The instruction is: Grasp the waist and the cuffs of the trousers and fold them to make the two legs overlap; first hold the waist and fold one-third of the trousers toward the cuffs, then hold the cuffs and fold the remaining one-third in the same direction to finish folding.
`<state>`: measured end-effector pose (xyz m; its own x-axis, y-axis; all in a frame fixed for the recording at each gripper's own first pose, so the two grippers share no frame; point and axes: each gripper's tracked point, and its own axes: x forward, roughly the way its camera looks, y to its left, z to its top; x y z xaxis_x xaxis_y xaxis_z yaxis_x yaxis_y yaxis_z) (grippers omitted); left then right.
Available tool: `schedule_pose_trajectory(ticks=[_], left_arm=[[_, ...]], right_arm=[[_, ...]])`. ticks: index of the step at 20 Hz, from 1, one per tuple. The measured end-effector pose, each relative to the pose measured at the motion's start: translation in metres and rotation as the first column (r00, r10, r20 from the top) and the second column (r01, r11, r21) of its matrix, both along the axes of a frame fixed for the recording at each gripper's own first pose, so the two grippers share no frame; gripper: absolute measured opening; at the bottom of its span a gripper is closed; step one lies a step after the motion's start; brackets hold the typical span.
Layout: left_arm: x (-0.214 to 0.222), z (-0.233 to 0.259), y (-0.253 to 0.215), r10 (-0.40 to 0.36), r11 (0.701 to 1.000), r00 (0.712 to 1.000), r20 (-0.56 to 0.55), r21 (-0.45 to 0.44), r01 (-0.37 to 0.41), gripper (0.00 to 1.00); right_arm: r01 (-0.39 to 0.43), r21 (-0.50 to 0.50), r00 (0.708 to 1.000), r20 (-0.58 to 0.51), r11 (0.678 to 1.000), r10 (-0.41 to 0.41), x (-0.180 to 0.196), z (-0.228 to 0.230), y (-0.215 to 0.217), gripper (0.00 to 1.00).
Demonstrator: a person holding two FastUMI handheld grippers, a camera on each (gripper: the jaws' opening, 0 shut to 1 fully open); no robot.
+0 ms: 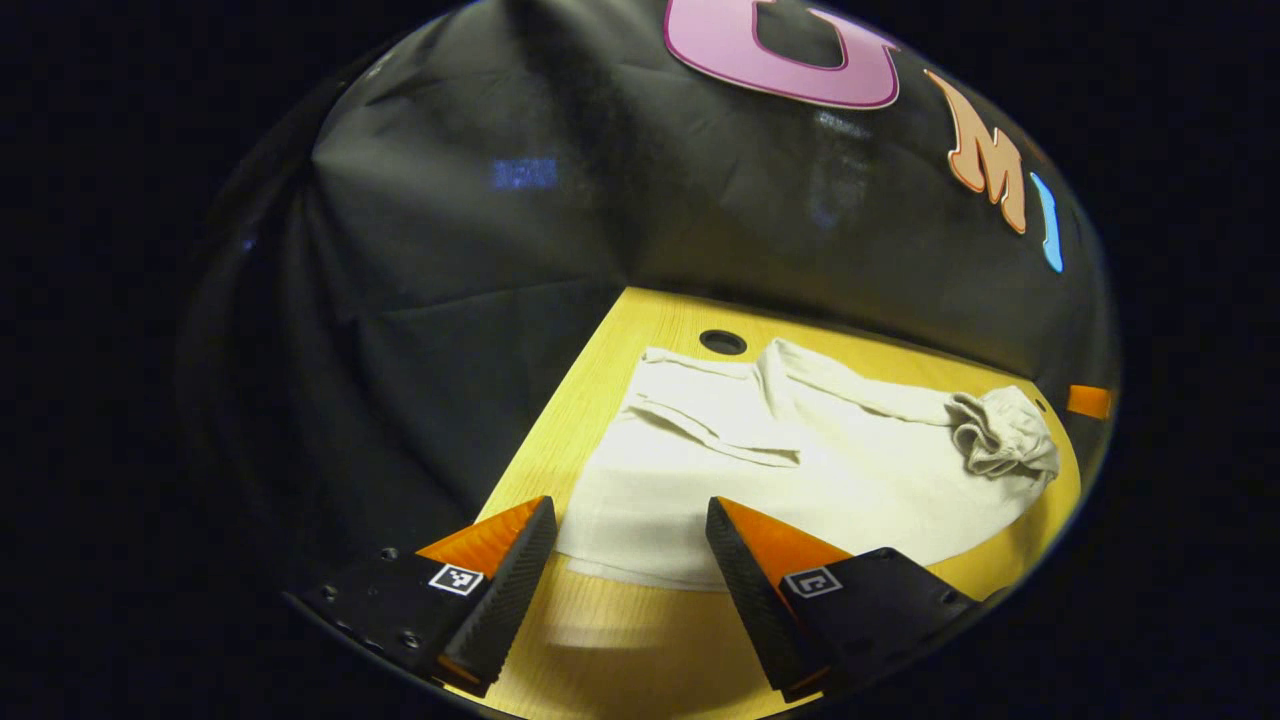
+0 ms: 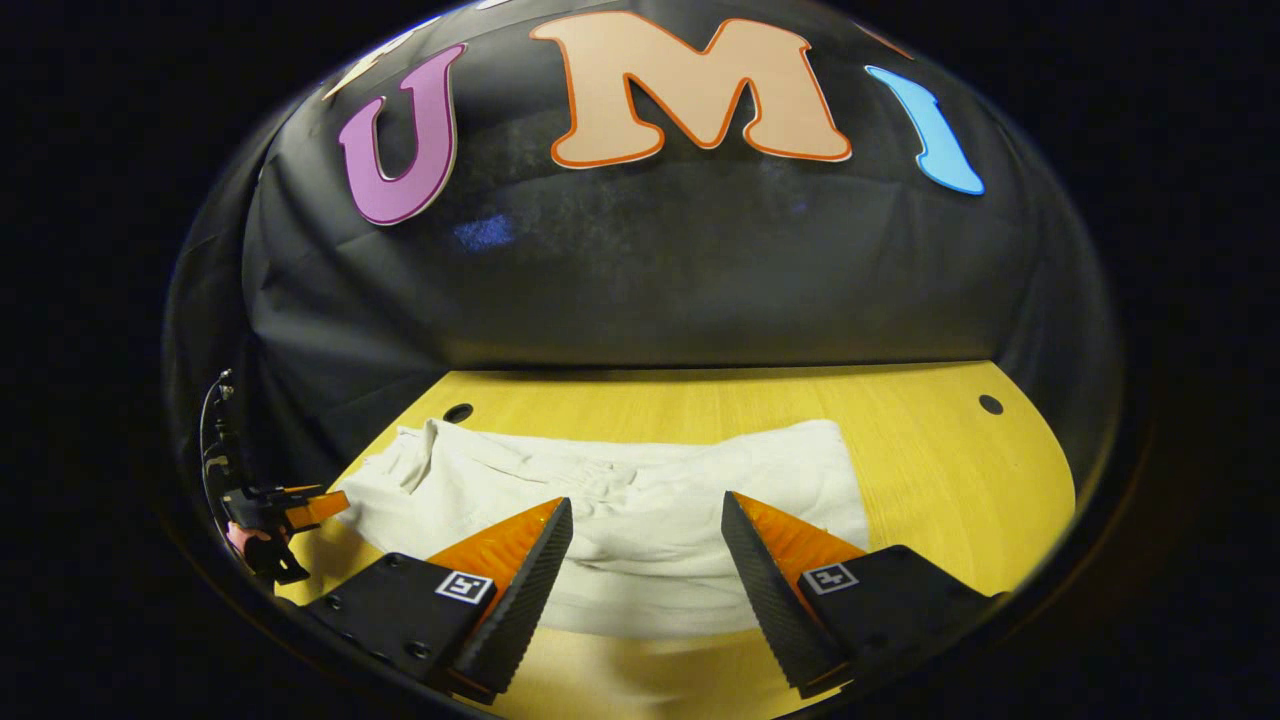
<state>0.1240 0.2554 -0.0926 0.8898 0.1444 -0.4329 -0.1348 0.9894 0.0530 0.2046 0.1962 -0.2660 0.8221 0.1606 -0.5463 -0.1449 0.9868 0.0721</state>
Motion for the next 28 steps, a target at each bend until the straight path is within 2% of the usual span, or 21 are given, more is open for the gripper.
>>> schedule_pose_trajectory(ticks=[1, 2, 4, 6, 7, 9, 10, 11, 13, 14, 16, 17, 18, 19, 22, 23, 24, 25, 26, 27, 28], left_arm=[[-0.002, -0.007, 0.003, 0.005, 1.0, 1.0, -0.029, 0.007, -0.005, 0.92], [-0.001, -0.014, 0.007, 0.015, 1.0, 0.999, -0.048, 0.019, -0.014, 0.91], [0.001, -0.012, 0.006, 0.009, 1.0, 0.999, -0.037, 0.027, -0.008, 0.88], [-0.004, -0.017, 0.008, 0.018, 0.999, 0.997, -0.076, 0.048, -0.015, 0.88], [-0.003, -0.016, 0.009, 0.013, 0.998, 0.997, -0.076, 0.059, -0.008, 0.87], [-0.004, -0.016, 0.007, 0.0, 0.998, 0.996, -0.086, 0.058, 0.005, 0.84], [-0.002, -0.016, 0.004, -0.014, 0.998, 0.996, -0.089, 0.059, 0.02, 0.76], [0.0, -0.017, -0.003, -0.032, 0.998, 0.995, -0.09, 0.047, 0.036, 0.72], [0.003, -0.018, -0.018, -0.062, 0.998, 0.995, -0.079, 0.011, 0.063, 0.43], [0.005, -0.017, -0.02, -0.066, 0.998, 0.996, -0.064, -0.011, 0.066, 0.21], [0.006, -0.015, -0.023, -0.056, 0.996, 0.998, -0.039, -0.066, 0.054, 0.05], [0.005, -0.013, -0.025, -0.049, 0.993, 0.998, -0.03, -0.106, 0.045, 0.03], [0.004, -0.015, -0.026, -0.038, 0.989, 0.999, -0.033, -0.145, 0.032, 0.0], [0.004, -0.014, -0.028, -0.028, 0.984, 0.999, -0.032, -0.176, 0.022, 0.0], [0.005, -0.011, -0.04, -0.008, 0.969, 1.0, -0.025, -0.246, 0.002, 0.0], [0.005, -0.006, -0.045, -0.006, 0.963, 1.0, -0.015, -0.269, 0.002, 0.0], [0.007, -0.001, -0.053, -0.006, 0.958, 1.0, 0.0, -0.286, 0.006, 0.0], [0.006, 0.004, -0.062, -0.01, 0.957, 1.0, 0.006, -0.288, 0.012, 0.0], [0.006, 0.006, -0.067, -0.014, 0.96, 1.0, 0.01, -0.28, 0.016, 0.0], [0.007, 0.013, -0.074, -0.019, 0.962, 1.0, 0.019, -0.271, 0.023, 0.0], [0.01, 0.022, -0.083, -0.028, 0.964, 0.999, 0.035, -0.263, 0.036, 0.0]], right_arm=[[0.009, -0.003, 1.0, 0.001, 1.0, -0.009, -0.002, 0.0, -0.005, 0.92], [0.019, -0.005, 1.0, -0.007, 1.0, -0.019, -0.005, -0.003, -0.01, 0.96], [0.036, -0.008, 0.999, -0.019, 0.999, -0.036, -0.011, -0.005, -0.018, 0.96], [0.048, -0.013, 0.998, -0.027, 0.999, -0.048, -0.016, -0.007, -0.025, 0.96], [0.053, -0.013, 0.998, -0.029, 0.999, -0.053, -0.017, -0.006, -0.026, 0.92], [0.058, -0.01, 0.998, -0.024, 0.998, -0.059, -0.021, -0.003, -0.029, 0.92], [0.06, -0.011, 0.998, -0.02, 0.998, -0.06, -0.022, -0.001, -0.029, 0.92], [0.061, -0.012, 0.998, -0.014, 0.998, -0.061, -0.022, 0.002, -0.029, 0.92], [0.065, -0.011, 0.998, -0.008, 0.998, -0.065, -0.025, 0.008, -0.031, 0.92], [0.067, -0.01, 0.998, -0.002, 0.998, -0.067, -0.026, 0.011, -0.031, 0.92], [0.072, -0.012, 0.997, 0.014, 0.997, -0.072, -0.029, 0.019, -0.034, 0.92], [0.074, -0.014, 0.997, 0.02, 0.997, -0.074, -0.031, 0.022, -0.036, 0.92], [0.079, -0.019, 0.997, 0.026, 0.997, -0.078, -0.032, 0.025, -0.04, 0.96], [0.085, -0.025, 0.996, 0.031, 0.996, -0.084, -0.033, 0.029, -0.045, 0.92], [0.105, -0.028, 0.994, 0.039, 0.994, -0.104, -0.04, 0.035, -0.06, 0.92], [0.113, -0.028, 0.993, 0.041, 0.993, -0.111, -0.041, 0.036, -0.065, 0.96], [0.119, -0.03, 0.992, 0.042, 0.992, -0.118, -0.042, 0.037, -0.071, 0.96], [0.127, -0.034, 0.991, 0.044, 0.991, -0.125, -0.044, 0.038, -0.077, 0.96], [0.135, -0.036, 0.99, 0.047, 0.99, -0.133, -0.046, 0.041, -0.082, 0.92], [0.139, -0.035, 0.989, 0.054, 0.99, -0.137, -0.048, 0.044, -0.088, 0.96], [0.143, -0.035, 0.988, 0.06, 0.989, -0.141, -0.049, 0.048, -0.092, 0.92]])
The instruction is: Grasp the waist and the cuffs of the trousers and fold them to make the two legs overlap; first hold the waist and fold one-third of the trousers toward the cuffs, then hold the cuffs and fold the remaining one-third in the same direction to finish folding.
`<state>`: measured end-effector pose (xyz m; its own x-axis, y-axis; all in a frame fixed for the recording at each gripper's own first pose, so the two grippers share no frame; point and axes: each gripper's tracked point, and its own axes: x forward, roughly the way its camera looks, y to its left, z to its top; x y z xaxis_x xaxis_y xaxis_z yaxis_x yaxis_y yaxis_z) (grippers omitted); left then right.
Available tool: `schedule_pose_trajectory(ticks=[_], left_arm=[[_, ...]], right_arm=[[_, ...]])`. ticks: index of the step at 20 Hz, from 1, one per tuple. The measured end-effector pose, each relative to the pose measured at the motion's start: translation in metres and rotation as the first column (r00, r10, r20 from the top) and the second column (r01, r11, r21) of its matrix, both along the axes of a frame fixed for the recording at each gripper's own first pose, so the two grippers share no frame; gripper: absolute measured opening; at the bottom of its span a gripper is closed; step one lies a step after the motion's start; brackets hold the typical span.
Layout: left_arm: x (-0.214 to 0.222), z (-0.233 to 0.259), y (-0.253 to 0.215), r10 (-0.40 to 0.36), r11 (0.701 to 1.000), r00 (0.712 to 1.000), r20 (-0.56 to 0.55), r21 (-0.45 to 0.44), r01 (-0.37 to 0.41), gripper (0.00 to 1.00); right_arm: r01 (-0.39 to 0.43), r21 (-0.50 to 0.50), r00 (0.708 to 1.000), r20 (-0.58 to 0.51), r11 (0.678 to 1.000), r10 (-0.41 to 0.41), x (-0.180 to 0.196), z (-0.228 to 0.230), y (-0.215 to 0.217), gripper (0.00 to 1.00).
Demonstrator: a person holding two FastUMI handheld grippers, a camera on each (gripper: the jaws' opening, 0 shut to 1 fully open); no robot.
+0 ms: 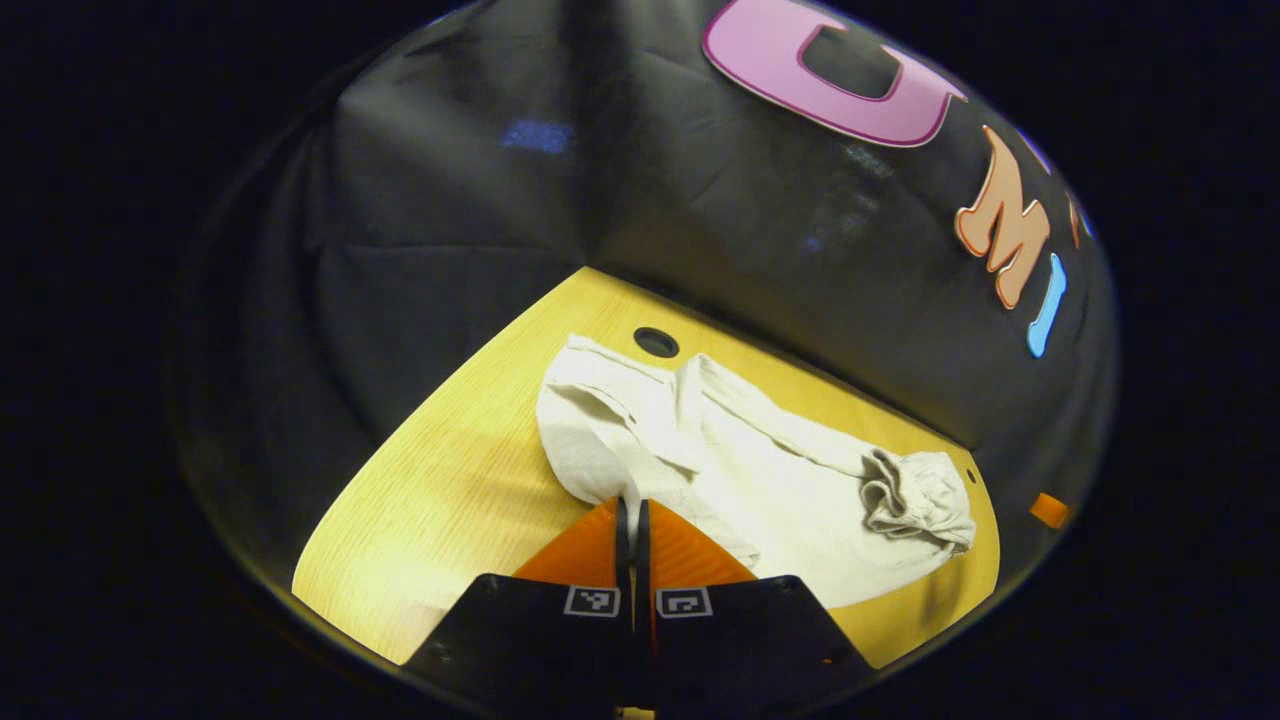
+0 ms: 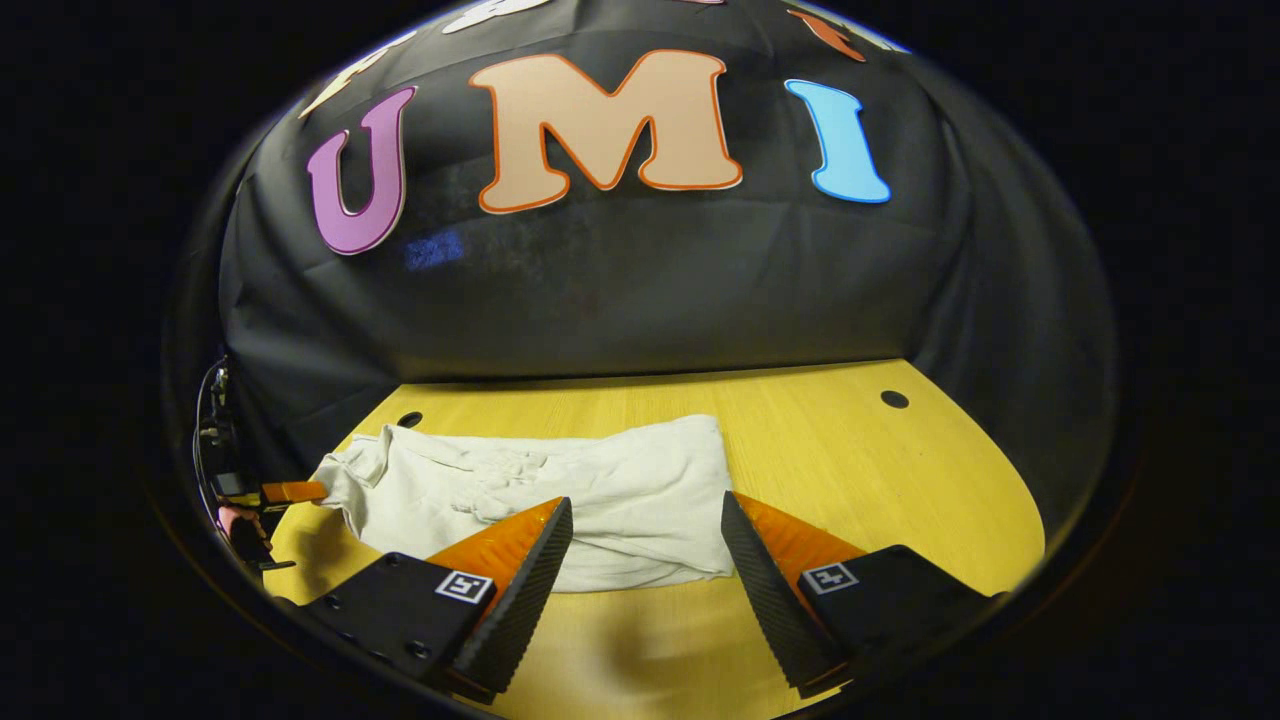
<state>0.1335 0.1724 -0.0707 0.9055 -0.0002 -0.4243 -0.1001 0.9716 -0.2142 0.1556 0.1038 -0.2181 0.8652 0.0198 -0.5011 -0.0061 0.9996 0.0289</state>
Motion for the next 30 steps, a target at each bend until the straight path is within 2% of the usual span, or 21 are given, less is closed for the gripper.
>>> schedule_pose_trajectory(ticks=[1, 5, 6, 7, 9, 12, 13, 14, 15, 16, 19, 20, 21, 22, 27, 29, 30], left_arm=[[0.002, 0.01, -0.01, -0.009, 1.0, 1.0, 0.018, 0.011, 0.009, 0.0], [0.013, 0.049, -0.062, -0.067, 0.997, 0.994, 0.092, 0.036, 0.064, 0.0], [0.017, 0.056, -0.078, -0.081, 0.996, 0.991, 0.104, 0.037, 0.078, 0.0], [0.021, 0.064, -0.093, -0.096, 0.995, 0.989, 0.114, 0.038, 0.092, 0.0], [0.026, 0.081, -0.126, -0.127, 0.992, 0.982, 0.142, 0.039, 0.123, 0.0], [0.036, 0.102, -0.18, -0.193, 0.981, 0.964, 0.185, 0.064, 0.185, 0.0], [0.036, 0.109, -0.199, -0.219, 0.975, 0.956, 0.196, 0.071, 0.208, 0.0], [0.04, 0.116, -0.221, -0.247, 0.969, 0.946, 0.209, 0.076, 0.236, 0.0], [0.04, 0.12, -0.242, -0.275, 0.961, 0.937, 0.217, 0.079, 0.264, 0.0], [0.042, 0.123, -0.262, -0.302, 0.953, 0.927, 0.221, 0.087, 0.29, 0.0], [0.037, 0.117, -0.32, -0.389, 0.92, 0.899, 0.201, 0.143, 0.366, 0.0], [0.036, 0.113, -0.342, -0.42, 0.905, 0.887, 0.191, 0.162, 0.394, 0.0], [0.032, 0.109, -0.362, -0.451, 0.889, 0.874, 0.182, 0.181, 0.421, 0.0], [0.033, 0.103, -0.382, -0.477, 0.873, 0.862, 0.173, 0.207, 0.442, 0.0], [0.024, 0.041, -0.437, -0.562, 0.792, 0.825, 0.058, 0.324, 0.517, 0.0], [0.013, 0.018, -0.452, -0.597, 0.766, 0.802, 0.029, 0.32, 0.558, 0.06], [0.007, 0.012, -0.459, -0.618, 0.753, 0.786, 0.02, 0.305, 0.584, 0.19]], right_arm=[[0.001, 0.0, 1.0, 0.004, 1.0, -0.001, -0.002, 0.001, -0.005, 0.96], [-0.002, -0.014, 1.0, -0.005, 1.0, 0.002, -0.014, 0.005, -0.03, 0.96], [-0.004, -0.01, 1.0, -0.012, 1.0, 0.004, -0.017, 0.005, -0.036, 0.92], [-0.007, -0.004, 1.0, -0.015, 1.0, 0.007, -0.021, 0.006, -0.041, 0.96], [-0.009, -0.001, 1.0, -0.018, 1.0, 0.009, -0.027, 0.008, -0.056, 0.96], [-0.009, 0.002, 1.0, -0.021, 1.0, 0.009, -0.033, 0.011, -0.079, 0.96], [-0.008, 0.006, 1.0, -0.023, 1.0, 0.008, -0.036, 0.011, -0.086, 0.92], [-0.005, 0.005, 1.0, -0.024, 1.0, 0.005, -0.037, 0.011, -0.094, 0.92], [-0.002, 0.004, 1.0, -0.026, 1.0, 0.002, -0.037, 0.011, -0.102, 0.96], [0.002, 0.002, 1.0, -0.028, 1.0, -0.002, -0.039, 0.011, -0.111, 0.96], [0.014, 0.004, 0.999, -0.031, 1.0, -0.014, -0.041, 0.011, -0.135, 0.96], [0.019, 0.005, 0.999, -0.031, 1.0, -0.019, -0.042, 0.012, -0.142, 0.92], [0.025, 0.005, 0.999, -0.032, 1.0, -0.024, -0.043, 0.011, -0.149, 0.96], [0.031, 0.004, 0.999, -0.033, 1.0, -0.031, -0.045, 0.011, -0.156, 0.96], [0.048, -0.001, 0.998, -0.048, 0.999, -0.048, -0.053, 0.007, -0.181, 0.96], [0.053, -0.001, 0.997, -0.055, 0.999, -0.053, -0.058, 0.006, -0.187, 0.96], [0.055, 0.002, 0.997, -0.053, 0.998, -0.055, -0.059, 0.007, -0.188, 0.96]])
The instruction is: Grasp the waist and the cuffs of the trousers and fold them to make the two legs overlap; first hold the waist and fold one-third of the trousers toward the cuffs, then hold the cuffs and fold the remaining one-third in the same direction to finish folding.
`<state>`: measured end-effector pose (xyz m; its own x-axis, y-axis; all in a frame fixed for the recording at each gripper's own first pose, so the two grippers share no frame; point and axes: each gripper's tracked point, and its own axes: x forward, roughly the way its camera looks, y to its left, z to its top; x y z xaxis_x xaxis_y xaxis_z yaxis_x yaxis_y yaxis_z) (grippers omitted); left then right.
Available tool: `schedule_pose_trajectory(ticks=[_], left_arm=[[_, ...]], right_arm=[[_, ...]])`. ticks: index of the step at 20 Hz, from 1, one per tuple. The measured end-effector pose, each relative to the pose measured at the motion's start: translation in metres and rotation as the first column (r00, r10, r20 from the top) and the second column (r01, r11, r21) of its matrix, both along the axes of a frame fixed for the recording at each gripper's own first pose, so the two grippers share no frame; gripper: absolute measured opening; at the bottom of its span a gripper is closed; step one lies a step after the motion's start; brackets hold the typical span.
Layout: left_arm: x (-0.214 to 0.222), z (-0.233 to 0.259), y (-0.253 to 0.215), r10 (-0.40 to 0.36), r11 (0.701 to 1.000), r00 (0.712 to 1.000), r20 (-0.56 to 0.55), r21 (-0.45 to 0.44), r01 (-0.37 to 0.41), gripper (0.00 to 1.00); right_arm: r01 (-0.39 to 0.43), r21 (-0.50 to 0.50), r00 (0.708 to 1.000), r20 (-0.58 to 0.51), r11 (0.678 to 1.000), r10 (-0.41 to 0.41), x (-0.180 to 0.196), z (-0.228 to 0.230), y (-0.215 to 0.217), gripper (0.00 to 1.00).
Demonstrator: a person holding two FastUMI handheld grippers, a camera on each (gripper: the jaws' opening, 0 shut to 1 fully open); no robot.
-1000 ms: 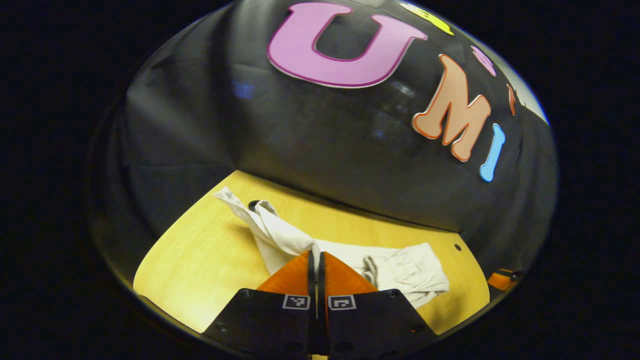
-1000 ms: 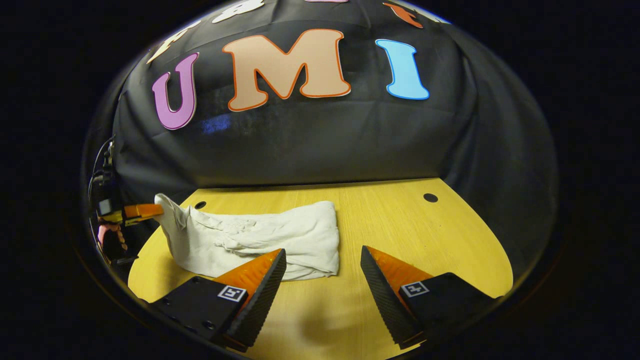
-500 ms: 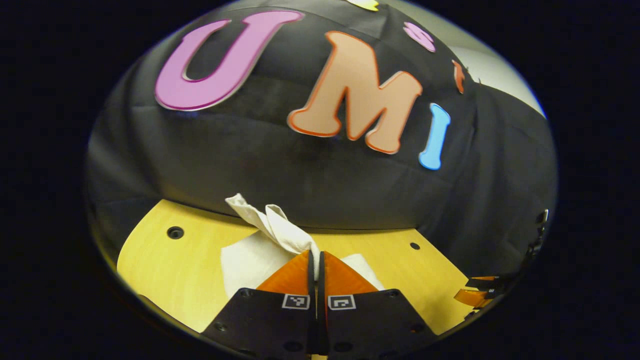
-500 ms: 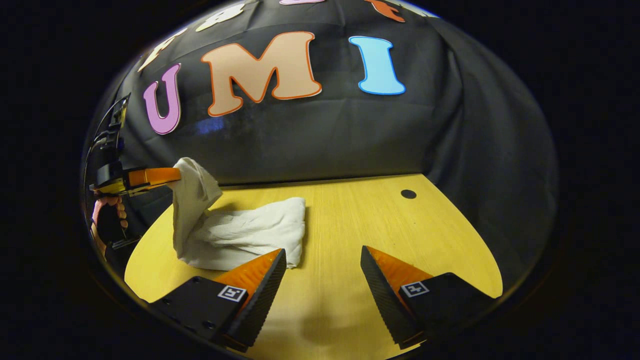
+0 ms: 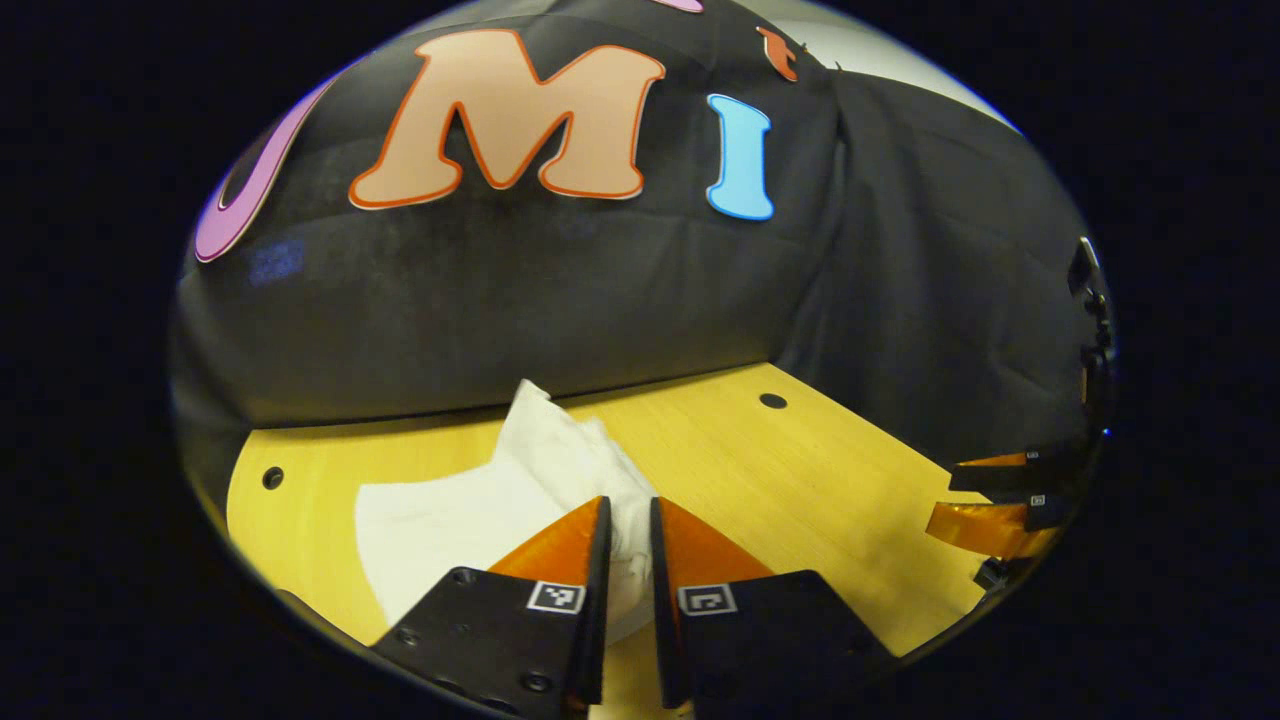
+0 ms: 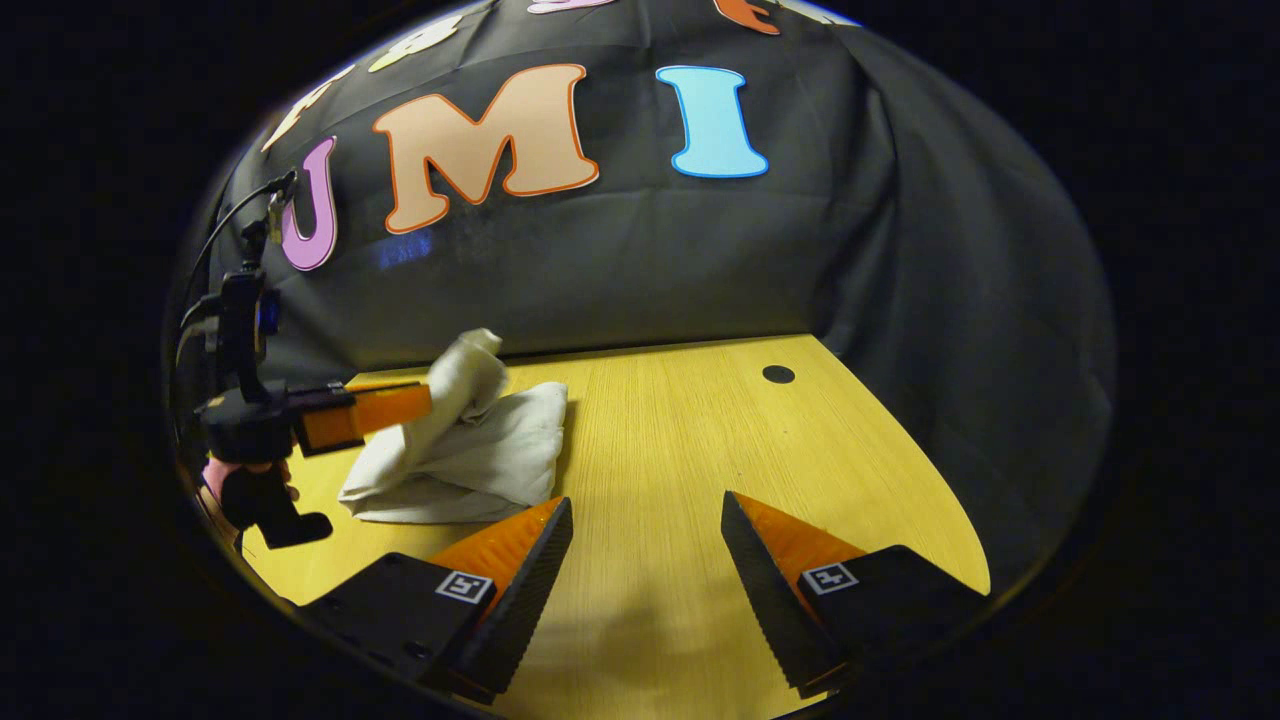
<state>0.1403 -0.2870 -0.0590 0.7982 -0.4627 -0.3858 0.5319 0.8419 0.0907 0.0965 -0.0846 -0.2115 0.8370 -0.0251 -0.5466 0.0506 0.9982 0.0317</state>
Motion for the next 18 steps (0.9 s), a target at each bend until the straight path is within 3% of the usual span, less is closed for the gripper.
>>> schedule_pose_trajectory(ticks=[1, 5, 8, 9, 10, 14, 15, 16, 18], left_arm=[[-0.006, -0.002, -0.005, -0.014, 1.0, 1.0, -0.011, -0.011, 0.014, 0.24], [-0.019, 0.004, 0.003, 0.003, 0.998, 1.0, -0.021, -0.057, -0.005, 0.93], [-0.024, 0.017, 0.03, 0.068, 0.995, 0.998, -0.001, -0.068, -0.068, 0.93], [-0.028, 0.022, 0.042, 0.091, 0.994, 0.996, 0.005, -0.066, -0.091, 0.92], [-0.031, 0.027, 0.055, 0.114, 0.991, 0.993, 0.012, -0.065, -0.113, 0.93], [-0.05, 0.051, 0.101, 0.197, 0.978, 0.98, 0.036, -0.083, -0.193, 0.93], [-0.056, 0.055, 0.112, 0.218, 0.972, 0.976, 0.03, -0.092, -0.214, 0.92], [-0.062, 0.059, 0.123, 0.238, 0.966, 0.971, 0.034, -0.107, -0.234, 0.93], [-0.074, 0.066, 0.145, 0.282, 0.952, 0.959, 0.038, -0.132, -0.275, 0.93]], right_arm=[[0.002, 0.003, 1.0, 0.001, 1.0, -0.002, 0.0, 0.0, -0.002, 0.96], [-0.01, 0.02, 1.0, 0.017, 1.0, 0.01, 0.002, 0.006, 0.009, 0.96], [-0.041, 0.035, 0.998, 0.039, 0.999, 0.039, 0.005, 0.014, 0.027, 0.96], [-0.054, 0.038, 0.997, 0.049, 0.998, 0.052, 0.005, 0.017, 0.035, 0.92], [-0.071, 0.041, 0.996, 0.059, 0.997, 0.068, 0.006, 0.021, 0.044, 0.96], [-0.14, 0.049, 0.987, 0.087, 0.989, 0.135, 0.007, 0.034, 0.077, 0.96], [-0.155, 0.05, 0.984, 0.095, 0.987, 0.15, 0.006, 0.037, 0.085, 0.91], [-0.169, 0.053, 0.981, 0.103, 0.984, 0.163, 0.005, 0.041, 0.093, 0.96], [-0.187, 0.059, 0.977, 0.116, 0.981, 0.179, 0.0, 0.047, 0.107, 0.96]])
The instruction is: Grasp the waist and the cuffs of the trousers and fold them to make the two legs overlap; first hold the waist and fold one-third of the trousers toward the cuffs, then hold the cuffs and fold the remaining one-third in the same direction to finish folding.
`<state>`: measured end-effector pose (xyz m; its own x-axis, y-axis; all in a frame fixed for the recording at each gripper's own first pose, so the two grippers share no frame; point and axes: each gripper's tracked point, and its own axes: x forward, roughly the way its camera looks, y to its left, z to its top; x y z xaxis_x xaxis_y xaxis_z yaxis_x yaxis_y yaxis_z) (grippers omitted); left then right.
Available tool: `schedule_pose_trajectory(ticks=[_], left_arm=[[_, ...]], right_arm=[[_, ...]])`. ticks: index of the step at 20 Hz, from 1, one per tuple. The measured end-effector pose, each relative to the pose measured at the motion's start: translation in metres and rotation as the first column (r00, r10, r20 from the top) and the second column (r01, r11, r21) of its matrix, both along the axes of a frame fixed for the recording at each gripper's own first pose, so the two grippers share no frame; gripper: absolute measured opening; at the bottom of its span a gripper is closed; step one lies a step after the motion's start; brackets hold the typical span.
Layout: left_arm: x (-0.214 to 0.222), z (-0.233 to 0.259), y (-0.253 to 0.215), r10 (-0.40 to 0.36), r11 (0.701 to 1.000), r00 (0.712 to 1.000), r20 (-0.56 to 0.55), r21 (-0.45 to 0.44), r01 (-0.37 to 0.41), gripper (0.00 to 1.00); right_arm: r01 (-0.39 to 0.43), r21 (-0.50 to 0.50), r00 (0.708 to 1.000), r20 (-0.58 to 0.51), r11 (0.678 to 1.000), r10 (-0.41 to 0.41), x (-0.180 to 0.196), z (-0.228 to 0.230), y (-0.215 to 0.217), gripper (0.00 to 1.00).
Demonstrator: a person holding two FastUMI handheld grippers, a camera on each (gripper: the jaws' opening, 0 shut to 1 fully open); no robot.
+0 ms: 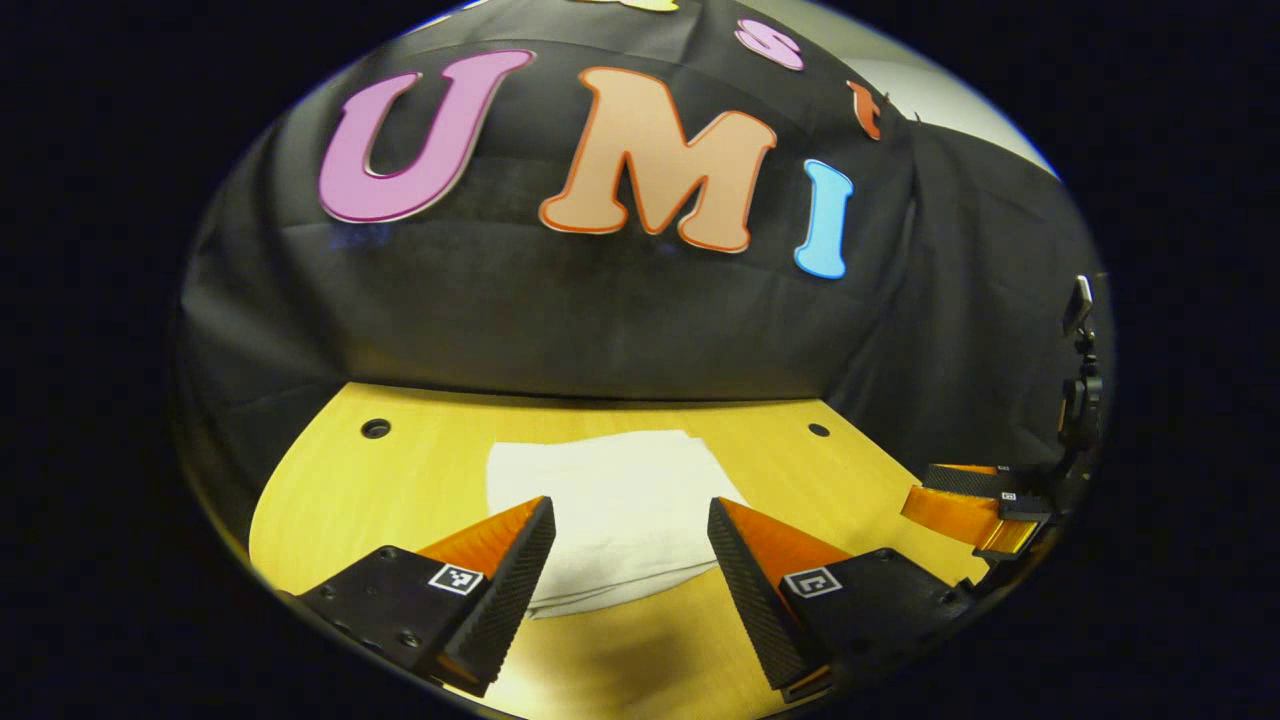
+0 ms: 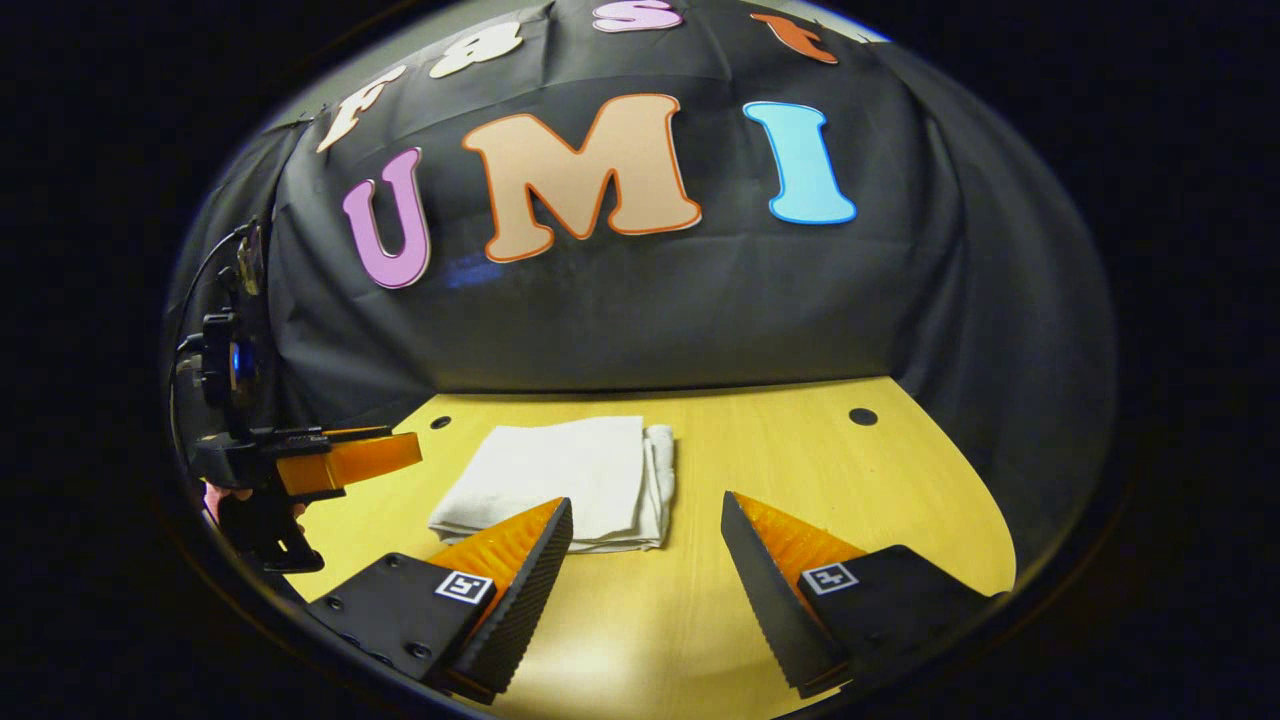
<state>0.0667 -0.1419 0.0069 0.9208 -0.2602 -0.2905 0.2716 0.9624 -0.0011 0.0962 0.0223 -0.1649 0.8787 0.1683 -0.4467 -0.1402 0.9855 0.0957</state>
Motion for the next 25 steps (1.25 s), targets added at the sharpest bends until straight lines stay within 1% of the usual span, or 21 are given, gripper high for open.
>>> schedule_pose_trajectory(ticks=[2, 3, 4, 6, 8, 11, 15, 21, 25], left_arm=[[-0.014, 0.005, 0.021, 0.04, 0.999, 0.999, 0.008, -0.022, -0.04, 0.93], [-0.021, 0.006, 0.031, 0.06, 0.998, 0.998, 0.01, -0.025, -0.06, 0.93], [-0.025, 0.004, 0.042, 0.079, 0.997, 0.997, 0.01, -0.025, -0.079, 0.93], [-0.036, 0.002, 0.06, 0.111, 0.994, 0.994, 0.005, -0.022, -0.111, 0.93], [-0.049, 0.004, 0.073, 0.124, 0.992, 0.992, 0.002, -0.022, -0.124, 0.93], [-0.063, 0.004, 0.083, 0.124, 0.992, 0.992, -0.001, -0.011, -0.124, 0.93], [-0.063, 0.0, 0.083, 0.114, 0.993, 0.993, -0.01, -0.044, -0.114, 0.93], [-0.06, -0.002, 0.083, 0.105, 0.994, 0.994, -0.013, -0.029, -0.105, 0.93], [-0.06, -0.001, 0.083, 0.105, 0.994, 0.994, -0.011, -0.019, -0.105, 0.93]], right_arm=[[-0.006, 0.004, 1.0, 0.018, 1.0, 0.006, -0.007, 0.006, 0.01, 0.96], [-0.008, 0.009, 1.0, 0.026, 1.0, 0.007, -0.011, 0.01, 0.015, 0.92], [-0.009, 0.014, 0.999, 0.034, 1.0, 0.009, -0.015, 0.012, 0.02, 0.96], [-0.014, 0.019, 0.999, 0.052, 1.0, 0.013, -0.023, 0.016, 0.025, 0.96], [-0.007, 0.02, 0.998, 0.068, 1.0, 0.006, -0.028, 0.019, 0.026, 0.97], [0.01, 0.008, 0.997, 0.076, 1.0, -0.011, -0.042, 0.023, 0.026, 0.96], [0.022, 0.013, 0.997, 0.068, 1.0, -0.022, -0.051, 0.021, 0.027, 0.96], [0.039, -0.012, 0.997, 0.067, 0.999, -0.038, -0.055, 0.021, 0.023, 0.96], [0.05, -0.012, 0.996, 0.076, 0.999, -0.049, -0.051, 0.025, 0.02, 0.96]])
